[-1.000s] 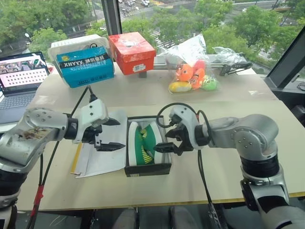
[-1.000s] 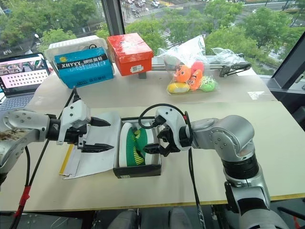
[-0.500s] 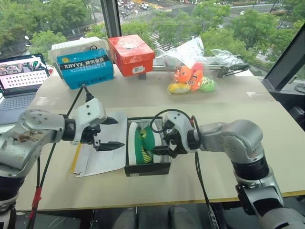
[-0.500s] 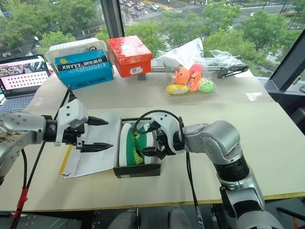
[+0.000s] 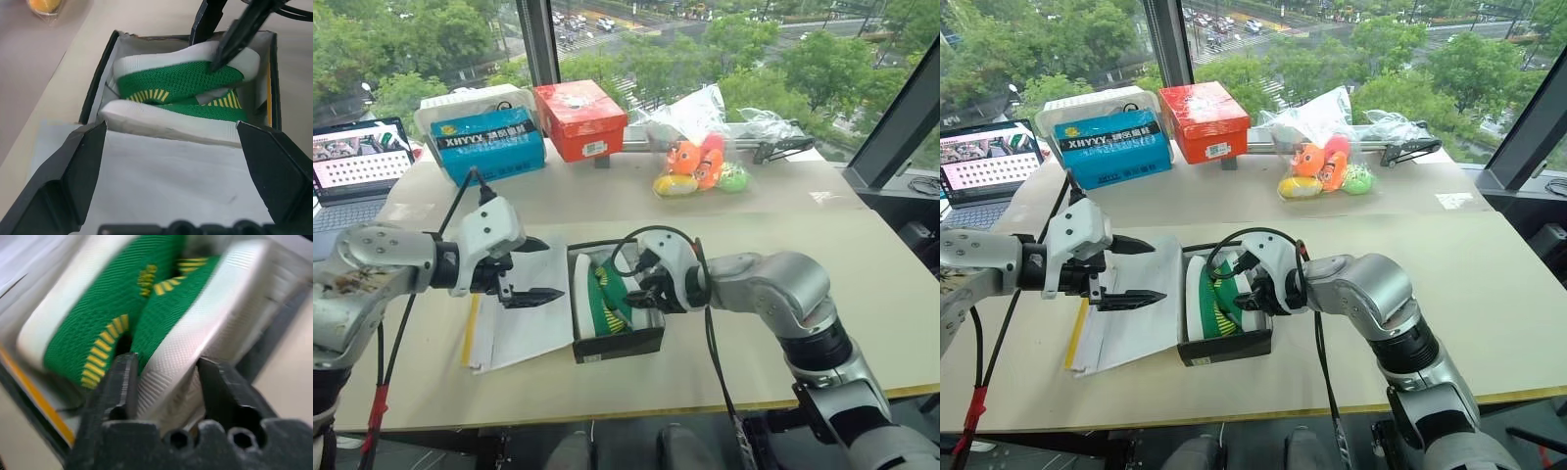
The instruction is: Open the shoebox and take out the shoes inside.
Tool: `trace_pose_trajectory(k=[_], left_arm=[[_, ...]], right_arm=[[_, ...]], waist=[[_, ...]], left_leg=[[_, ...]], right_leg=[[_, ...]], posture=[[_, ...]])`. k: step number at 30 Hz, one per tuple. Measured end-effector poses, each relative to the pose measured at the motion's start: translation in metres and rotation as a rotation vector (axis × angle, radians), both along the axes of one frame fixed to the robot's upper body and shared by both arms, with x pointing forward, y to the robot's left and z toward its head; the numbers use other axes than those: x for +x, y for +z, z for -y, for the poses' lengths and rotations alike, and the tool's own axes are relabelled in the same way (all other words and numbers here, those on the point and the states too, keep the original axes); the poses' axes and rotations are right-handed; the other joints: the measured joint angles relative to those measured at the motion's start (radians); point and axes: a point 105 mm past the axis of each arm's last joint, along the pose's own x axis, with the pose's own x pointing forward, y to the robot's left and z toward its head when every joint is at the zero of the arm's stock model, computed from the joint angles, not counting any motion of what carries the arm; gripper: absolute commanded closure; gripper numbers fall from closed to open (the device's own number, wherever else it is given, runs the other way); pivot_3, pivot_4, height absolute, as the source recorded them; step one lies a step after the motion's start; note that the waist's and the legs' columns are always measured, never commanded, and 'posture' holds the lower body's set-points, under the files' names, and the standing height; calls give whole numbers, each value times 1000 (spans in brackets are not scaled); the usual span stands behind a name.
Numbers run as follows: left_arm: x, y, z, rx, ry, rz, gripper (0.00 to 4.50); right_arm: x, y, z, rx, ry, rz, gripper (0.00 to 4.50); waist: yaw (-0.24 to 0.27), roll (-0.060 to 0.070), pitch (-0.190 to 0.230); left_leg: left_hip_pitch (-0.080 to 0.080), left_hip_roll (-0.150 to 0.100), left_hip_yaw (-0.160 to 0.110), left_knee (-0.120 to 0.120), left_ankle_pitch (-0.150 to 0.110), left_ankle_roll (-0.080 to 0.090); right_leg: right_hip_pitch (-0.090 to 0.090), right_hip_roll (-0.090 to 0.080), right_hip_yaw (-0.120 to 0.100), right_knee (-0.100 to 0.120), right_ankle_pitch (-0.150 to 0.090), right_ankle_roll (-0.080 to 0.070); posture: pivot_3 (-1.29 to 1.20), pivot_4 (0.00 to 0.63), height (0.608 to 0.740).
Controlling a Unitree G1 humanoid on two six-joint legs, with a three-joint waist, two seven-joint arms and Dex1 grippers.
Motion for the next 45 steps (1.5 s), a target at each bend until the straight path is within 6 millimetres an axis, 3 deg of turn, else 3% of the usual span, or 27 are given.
trace_pose_trajectory(k=[2, 8, 16, 23, 31, 36, 45], left_arm=[[1, 4, 3, -15, -9, 15, 0], [3, 5, 3, -20, -5, 20, 0], [7, 5, 1, -15, 1, 19, 0], [11, 9, 1, -5, -3, 40, 0], [13, 13, 1, -1, -18, 55, 0], [14, 12, 1, -2, -16, 49, 0], [15, 14, 1, -2, -18, 55, 0]], right_arm=[[4, 3, -1, 3, -14, 8, 4024], [11, 8, -5, 84, -66, -44, 4024], [24, 25, -8, 372, -195, -213, 4024], [24, 48, -12, 646, -147, -307, 4024], [15, 58, -10, 650, -72, -289, 4024], [8, 30, 0, 393, -88, -207, 4024], [10, 36, 1, 502, -68, -293, 4024]], waist=[[-1, 0, 0], [-8, 0, 0], [-3, 1, 1], [-1, 2, 1], [-2, 2, 2], [0, 2, 2], [0, 2, 2]], left_leg=[[0, 1, 0, 0, 0, 0], [-4, 1, 0, -1, 0, 0], [-21, 0, 0, -2, 1, -1], [-34, -2, 0, -2, 1, -1], [-34, -2, 1, -2, 1, -1], [-34, -3, 5, -2, 0, -1], [-33, -3, 5, -2, 0, -1]], right_leg=[[-1, 1, 0, 0, 0, 0], [-4, 2, 0, 0, 1, -2], [-24, 2, 0, 3, 10, -12], [-37, -1, 0, 3, 10, -11], [-37, -1, 0, 3, 10, -11], [-35, -1, 0, 2, 9, -10], [-35, -1, 0, 3, 9, -10]], posture=[[0, 150, 740], [0, 150, 740], [0, 150, 740], [0, 150, 740], [0, 150, 740], [0, 150, 740], [0, 150, 740]])
